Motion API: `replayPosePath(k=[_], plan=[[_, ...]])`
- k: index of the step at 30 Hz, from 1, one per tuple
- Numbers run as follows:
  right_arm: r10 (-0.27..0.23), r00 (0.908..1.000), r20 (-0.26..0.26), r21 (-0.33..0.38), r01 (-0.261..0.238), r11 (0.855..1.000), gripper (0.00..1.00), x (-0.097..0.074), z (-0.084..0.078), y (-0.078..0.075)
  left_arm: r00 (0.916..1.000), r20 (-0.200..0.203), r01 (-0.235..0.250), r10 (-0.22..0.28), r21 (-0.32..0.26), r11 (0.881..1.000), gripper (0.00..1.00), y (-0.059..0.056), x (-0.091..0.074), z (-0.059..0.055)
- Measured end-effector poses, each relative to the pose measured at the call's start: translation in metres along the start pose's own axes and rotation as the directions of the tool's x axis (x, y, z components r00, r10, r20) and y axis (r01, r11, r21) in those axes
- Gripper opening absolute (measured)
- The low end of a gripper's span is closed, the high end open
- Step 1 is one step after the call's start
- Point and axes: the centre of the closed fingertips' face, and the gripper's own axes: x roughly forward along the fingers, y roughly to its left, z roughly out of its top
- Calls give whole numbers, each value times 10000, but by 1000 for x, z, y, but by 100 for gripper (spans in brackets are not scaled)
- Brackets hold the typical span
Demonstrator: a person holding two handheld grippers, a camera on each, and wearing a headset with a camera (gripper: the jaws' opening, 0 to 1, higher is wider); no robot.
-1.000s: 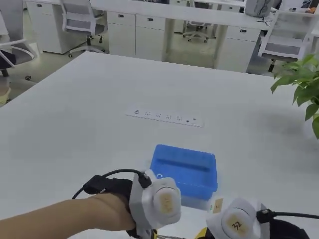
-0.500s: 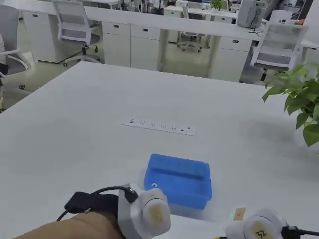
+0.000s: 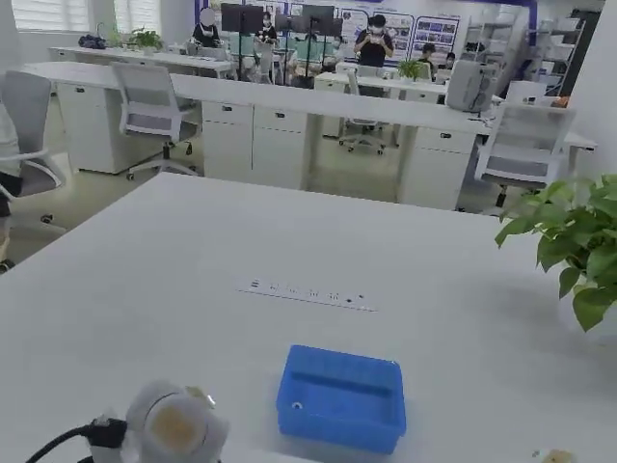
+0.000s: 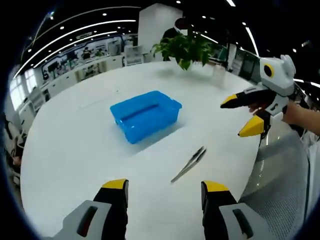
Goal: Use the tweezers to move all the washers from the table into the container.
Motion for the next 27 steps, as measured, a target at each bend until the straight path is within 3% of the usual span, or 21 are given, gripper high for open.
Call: replayPosePath(k=[4, 8, 13, 19, 24, 27], plan=[[-449, 9986, 286, 139, 445, 9989, 71, -16, 2, 2, 9970, 512, -541, 574, -637, 9965, 68, 4, -21, -2], [-782, 9959, 446, 103, 778, 9969, 76, -27, -4, 6, 9906, 1096, -661, 818, -1393, 9880, 75, -2, -37, -4], [-1299, 9906, 439, 96, 1296, 9915, 84, -38, -16, 7, 9779, 1308, -1436, 1632, -1476, 9786, 84, -2, -51, -11], [-1684, 9838, 617, 496, 1655, 9850, 95, -51, -25, 10, 9678, 1351, -1914, 2125, -1534, 9695, 98, -10, -65, -20], [-2023, 9768, 705, 565, 1986, 9785, 99, -61, -28, 11, 9563, 1377, -2345, 2578, -1648, 9580, 99, -9, -76, -24], [-2142, 9739, 749, 774, 2085, 9750, 99, -66, -29, 10, 9556, 1389, -2351, 2598, -1722, 9566, 99, -12, -79, -27]])
